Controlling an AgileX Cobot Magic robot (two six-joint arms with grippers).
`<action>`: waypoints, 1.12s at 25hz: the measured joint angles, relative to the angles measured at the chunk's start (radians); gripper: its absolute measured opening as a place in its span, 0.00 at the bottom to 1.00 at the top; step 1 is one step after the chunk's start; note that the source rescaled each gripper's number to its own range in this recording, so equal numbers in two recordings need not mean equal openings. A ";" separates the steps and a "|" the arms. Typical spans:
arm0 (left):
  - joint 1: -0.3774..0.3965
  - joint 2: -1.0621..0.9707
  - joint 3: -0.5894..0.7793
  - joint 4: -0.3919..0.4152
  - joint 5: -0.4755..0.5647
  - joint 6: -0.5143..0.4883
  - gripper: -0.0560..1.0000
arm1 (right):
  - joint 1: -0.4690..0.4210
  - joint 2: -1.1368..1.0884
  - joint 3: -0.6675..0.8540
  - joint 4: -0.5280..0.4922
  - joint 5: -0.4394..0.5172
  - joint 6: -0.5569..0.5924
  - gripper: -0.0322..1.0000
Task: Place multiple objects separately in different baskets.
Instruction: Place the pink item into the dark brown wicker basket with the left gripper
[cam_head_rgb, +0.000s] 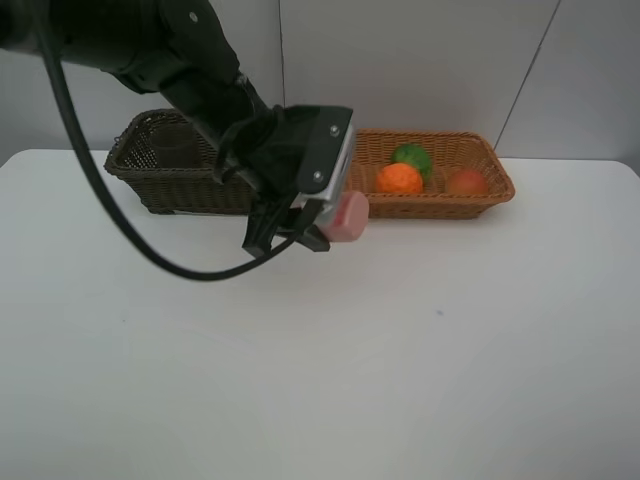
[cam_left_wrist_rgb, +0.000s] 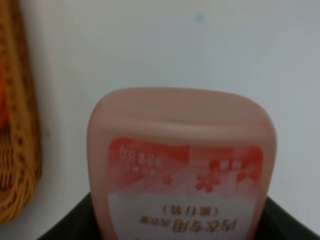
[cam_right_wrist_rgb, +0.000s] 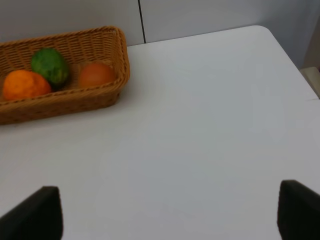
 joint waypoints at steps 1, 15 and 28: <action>0.015 0.000 -0.029 -0.004 0.013 -0.118 0.66 | 0.000 0.000 0.000 0.000 0.000 0.000 0.88; 0.190 0.000 -0.125 -0.069 0.109 -1.091 0.66 | 0.000 0.000 0.000 0.000 0.000 0.000 0.88; 0.243 0.000 -0.125 -0.053 -0.036 -1.179 0.66 | 0.000 0.000 0.000 0.000 0.000 0.000 0.88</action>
